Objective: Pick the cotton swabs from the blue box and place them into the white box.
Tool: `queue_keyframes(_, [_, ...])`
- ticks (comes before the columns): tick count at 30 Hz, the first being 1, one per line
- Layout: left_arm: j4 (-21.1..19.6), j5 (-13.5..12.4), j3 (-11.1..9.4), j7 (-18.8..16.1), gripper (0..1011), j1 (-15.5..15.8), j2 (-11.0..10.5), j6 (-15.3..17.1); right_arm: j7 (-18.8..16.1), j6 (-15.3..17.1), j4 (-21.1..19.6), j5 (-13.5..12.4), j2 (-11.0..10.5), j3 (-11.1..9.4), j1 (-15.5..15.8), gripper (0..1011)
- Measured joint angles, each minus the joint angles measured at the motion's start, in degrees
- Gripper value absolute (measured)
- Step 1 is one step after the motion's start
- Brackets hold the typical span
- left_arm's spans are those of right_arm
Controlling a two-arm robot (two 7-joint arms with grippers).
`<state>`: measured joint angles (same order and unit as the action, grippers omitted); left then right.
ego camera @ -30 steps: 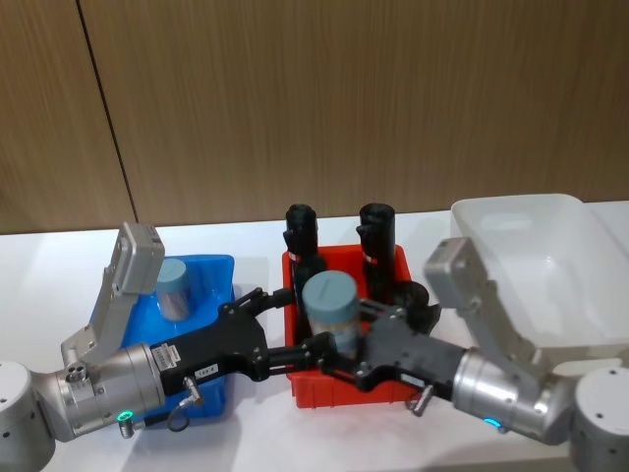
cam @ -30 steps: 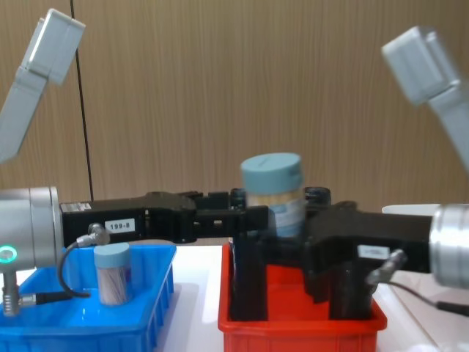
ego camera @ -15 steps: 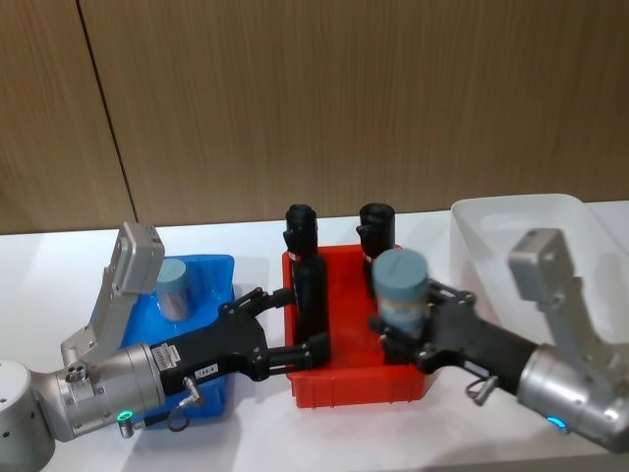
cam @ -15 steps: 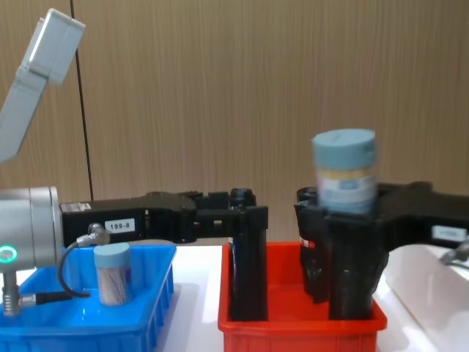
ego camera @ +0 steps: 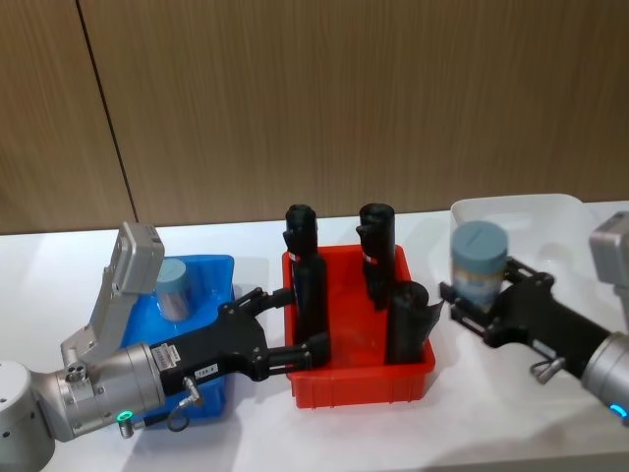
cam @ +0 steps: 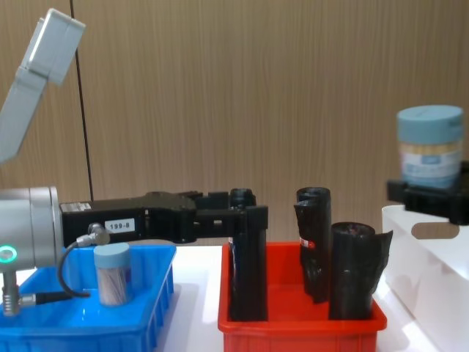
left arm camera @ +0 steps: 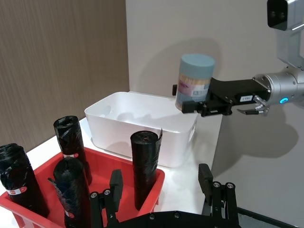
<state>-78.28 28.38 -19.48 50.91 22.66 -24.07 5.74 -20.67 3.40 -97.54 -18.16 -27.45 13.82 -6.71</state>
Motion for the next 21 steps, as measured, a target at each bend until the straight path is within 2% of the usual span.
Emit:
queue_keyframes(9, [0.0,0.0,0.0,0.0,1003,0.0,0.0,0.0,5.1,1.67,1.92,0.02,-0.54,-1.44,-1.23,629])
queue_keyframes(13, [0.0,0.0,0.0,0.0,1003,0.0,0.0,0.0,6.63,2.64,4.63,0.67,0.11,-1.71,-3.18,629])
queue_keyframes(20, [0.0,0.0,0.0,0.0,1003,0.0,0.0,0.0,8.1,4.17,12.09,2.51,2.03,-1.82,-8.32,629])
queue_keyframes(21, [0.0,0.0,0.0,0.0,1003,0.0,0.0,0.0,8.1,4.17,12.09,2.51,2.03,-1.82,-8.32,629])
